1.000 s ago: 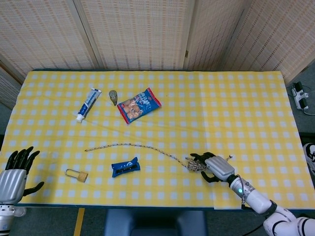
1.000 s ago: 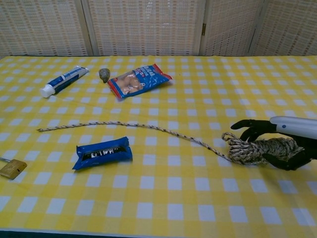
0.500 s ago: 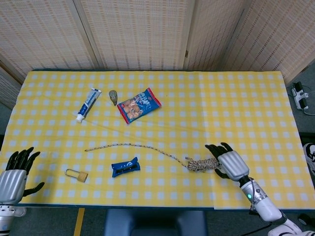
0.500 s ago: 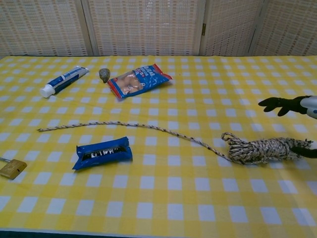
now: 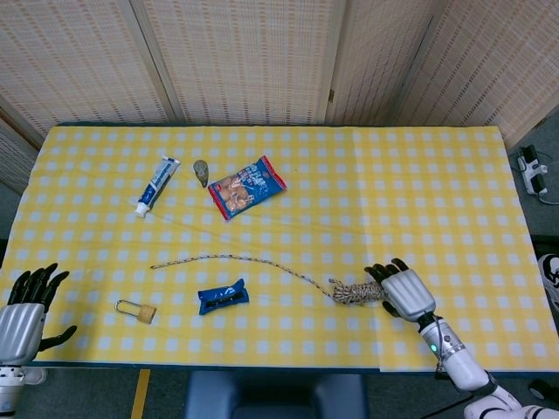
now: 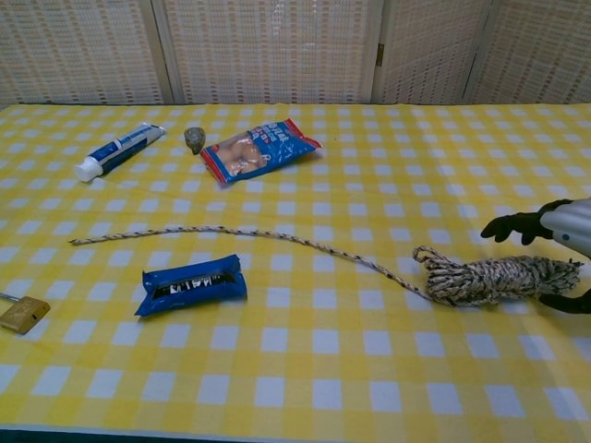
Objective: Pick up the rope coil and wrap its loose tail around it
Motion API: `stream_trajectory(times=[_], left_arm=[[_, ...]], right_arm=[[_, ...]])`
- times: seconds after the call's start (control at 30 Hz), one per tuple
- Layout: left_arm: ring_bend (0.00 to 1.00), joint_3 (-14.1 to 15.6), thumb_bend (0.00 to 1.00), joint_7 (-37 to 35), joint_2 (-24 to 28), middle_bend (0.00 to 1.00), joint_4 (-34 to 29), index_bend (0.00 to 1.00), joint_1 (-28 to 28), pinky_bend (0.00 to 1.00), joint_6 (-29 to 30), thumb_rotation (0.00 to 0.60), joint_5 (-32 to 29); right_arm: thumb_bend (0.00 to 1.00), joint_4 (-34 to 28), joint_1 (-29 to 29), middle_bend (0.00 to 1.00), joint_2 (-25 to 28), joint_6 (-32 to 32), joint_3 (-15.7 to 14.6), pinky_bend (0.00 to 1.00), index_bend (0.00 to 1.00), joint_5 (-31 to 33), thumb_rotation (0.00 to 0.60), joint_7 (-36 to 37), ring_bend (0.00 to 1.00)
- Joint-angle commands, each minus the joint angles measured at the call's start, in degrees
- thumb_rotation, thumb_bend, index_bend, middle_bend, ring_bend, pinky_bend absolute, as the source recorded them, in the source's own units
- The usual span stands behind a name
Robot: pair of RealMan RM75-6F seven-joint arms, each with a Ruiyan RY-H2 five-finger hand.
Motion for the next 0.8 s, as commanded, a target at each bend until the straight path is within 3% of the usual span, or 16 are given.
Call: stream_trajectory(times=[0.03, 0.6, 0.8], left_arm=[[0.08, 0.1, 0.18, -0.1, 0.0, 0.07, 0.1, 0.17, 0.1, 0.0, -0.1, 0.6, -0.1], [0.08, 0.1, 0.18, -0.9, -0.1, 0.07, 0.8, 0.17, 0.3, 0.0, -0.2, 0.6, -0.3], [0.08, 0.1, 0.18, -1.2, -0.1, 0.07, 1.0, 0.17, 0.6, 0.0, -0.1, 0.6, -0.6]], right_arm=[[0.34, 1.0, 0.2, 0.28, -0.9, 0.1, -0.1, 0.19, 0.25, -0.3, 0.6, 0.5, 0.31], [0.34, 1.0, 1.0, 0.33, -1.8, -1.0, 0.0, 0.21, 0.3, 0.3, 0.6, 1.9, 0.35], [0.34, 1.1, 1.2, 0.36, -1.8, -0.9, 0.3, 0.26, 0.34, 0.5, 0.6, 2.2, 0.38]])
